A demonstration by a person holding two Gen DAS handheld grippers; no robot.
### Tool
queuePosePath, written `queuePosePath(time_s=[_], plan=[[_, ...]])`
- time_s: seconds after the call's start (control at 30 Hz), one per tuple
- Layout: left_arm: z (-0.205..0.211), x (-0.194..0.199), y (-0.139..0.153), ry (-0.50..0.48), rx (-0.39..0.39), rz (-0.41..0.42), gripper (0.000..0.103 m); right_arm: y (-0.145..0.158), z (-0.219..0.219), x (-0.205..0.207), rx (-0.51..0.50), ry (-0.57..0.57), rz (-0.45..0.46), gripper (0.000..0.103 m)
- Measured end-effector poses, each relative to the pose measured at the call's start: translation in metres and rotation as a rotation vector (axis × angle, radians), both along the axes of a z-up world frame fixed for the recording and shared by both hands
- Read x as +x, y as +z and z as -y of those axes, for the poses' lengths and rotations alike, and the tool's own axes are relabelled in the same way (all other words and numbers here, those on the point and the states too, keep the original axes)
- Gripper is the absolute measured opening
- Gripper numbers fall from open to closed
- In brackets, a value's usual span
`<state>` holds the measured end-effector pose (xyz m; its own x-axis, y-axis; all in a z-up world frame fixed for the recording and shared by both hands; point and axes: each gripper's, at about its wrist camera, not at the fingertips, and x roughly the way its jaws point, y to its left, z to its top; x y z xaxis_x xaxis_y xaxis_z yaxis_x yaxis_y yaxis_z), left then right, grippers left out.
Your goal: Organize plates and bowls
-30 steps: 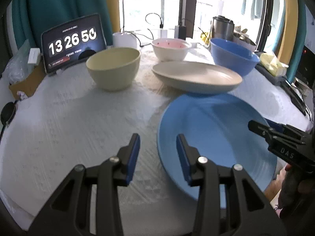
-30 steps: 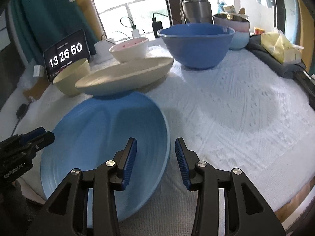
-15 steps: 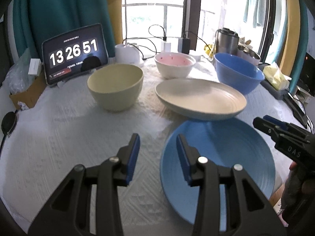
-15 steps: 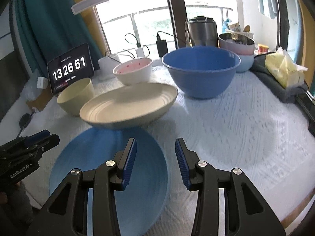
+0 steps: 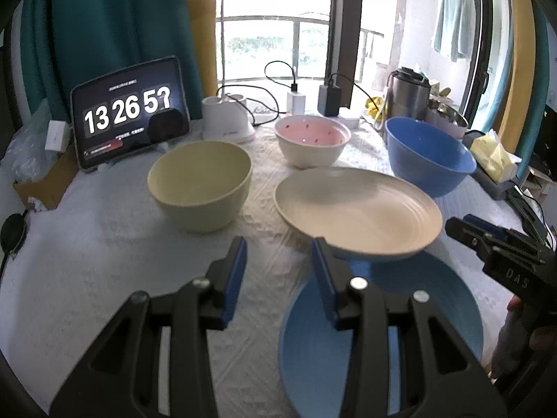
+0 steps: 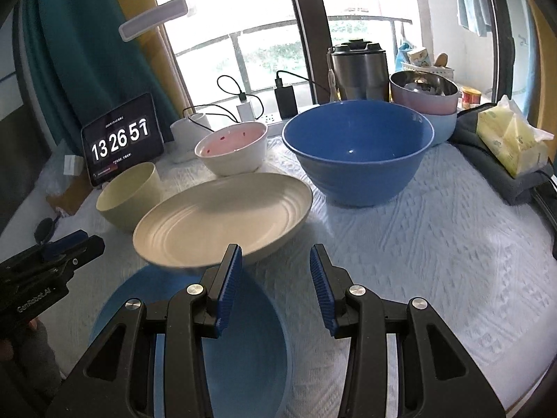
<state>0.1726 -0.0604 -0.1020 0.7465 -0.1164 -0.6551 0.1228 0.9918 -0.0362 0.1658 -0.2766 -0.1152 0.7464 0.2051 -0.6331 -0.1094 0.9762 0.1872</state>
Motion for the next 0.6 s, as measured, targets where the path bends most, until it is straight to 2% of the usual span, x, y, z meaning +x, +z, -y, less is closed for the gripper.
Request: queuePosePath(time_s=[0.6], plan=[[0.012, 0.041, -0.011, 0.003, 0.003, -0.041, 0.041, -0.010, 0.014, 0.033, 0.046, 0.002, -0.041, 0.043]])
